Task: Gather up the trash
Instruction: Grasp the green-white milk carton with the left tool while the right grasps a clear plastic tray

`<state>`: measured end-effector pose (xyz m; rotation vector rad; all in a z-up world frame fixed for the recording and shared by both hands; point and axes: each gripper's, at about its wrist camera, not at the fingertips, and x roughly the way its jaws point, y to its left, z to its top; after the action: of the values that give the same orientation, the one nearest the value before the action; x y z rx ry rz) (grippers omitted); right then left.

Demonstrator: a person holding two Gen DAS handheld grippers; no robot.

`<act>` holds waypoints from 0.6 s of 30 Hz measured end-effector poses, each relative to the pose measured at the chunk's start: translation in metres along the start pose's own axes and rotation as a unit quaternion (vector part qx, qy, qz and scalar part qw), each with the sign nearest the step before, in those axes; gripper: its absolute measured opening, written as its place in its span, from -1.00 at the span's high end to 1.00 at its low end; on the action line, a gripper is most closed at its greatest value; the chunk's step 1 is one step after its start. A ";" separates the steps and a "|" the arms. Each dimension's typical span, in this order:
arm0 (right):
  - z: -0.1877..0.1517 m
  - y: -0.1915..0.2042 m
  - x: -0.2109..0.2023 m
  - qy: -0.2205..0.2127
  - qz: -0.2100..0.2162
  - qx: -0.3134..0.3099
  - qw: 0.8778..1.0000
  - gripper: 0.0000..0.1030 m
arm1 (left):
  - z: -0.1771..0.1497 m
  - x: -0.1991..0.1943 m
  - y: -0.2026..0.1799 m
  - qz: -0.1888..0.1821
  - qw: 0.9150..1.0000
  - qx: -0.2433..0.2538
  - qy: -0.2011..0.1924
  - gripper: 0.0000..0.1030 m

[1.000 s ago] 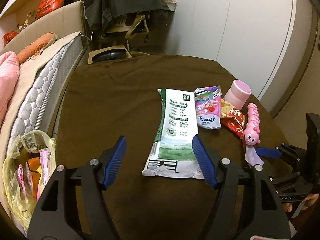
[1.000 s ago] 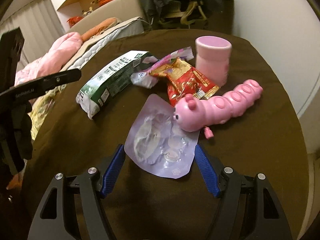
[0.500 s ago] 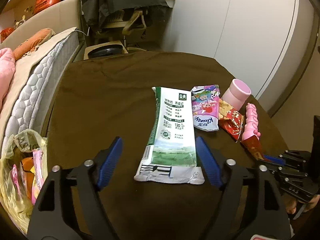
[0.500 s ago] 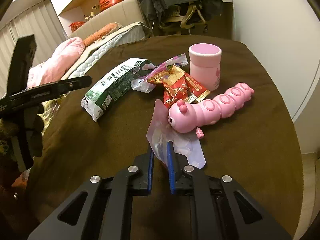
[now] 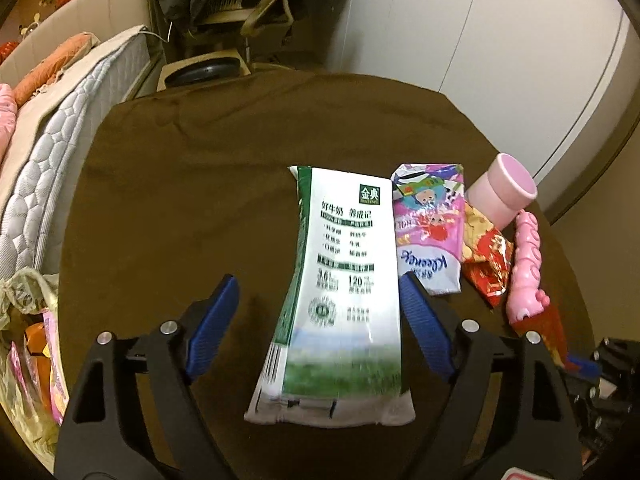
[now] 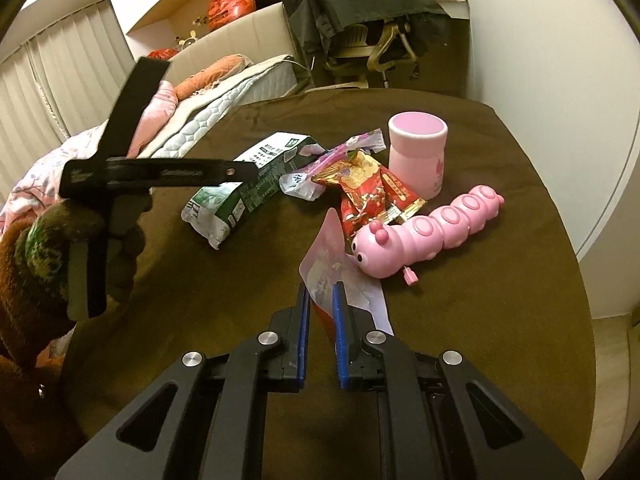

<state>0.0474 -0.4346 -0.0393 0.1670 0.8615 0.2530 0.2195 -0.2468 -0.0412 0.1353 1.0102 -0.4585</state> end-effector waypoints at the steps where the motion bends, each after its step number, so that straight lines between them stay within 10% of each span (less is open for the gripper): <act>1: -0.001 0.000 -0.001 0.001 0.001 -0.001 1.000 0.77 | 0.002 0.002 0.000 -0.002 1.000 0.000 0.004 -0.44; 11: 0.000 0.005 0.007 0.010 0.004 0.003 1.000 0.77 | 0.035 0.030 -0.018 0.026 0.997 0.047 0.053 -0.31; 18: 0.009 0.006 0.001 -0.005 0.002 0.001 1.000 0.77 | 0.011 0.008 0.009 -0.028 0.997 -0.021 0.063 0.01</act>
<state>0.0540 -0.4293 -0.0327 0.1718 0.8513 0.2557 0.2359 -0.2448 -0.0427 0.0997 1.1487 -0.4850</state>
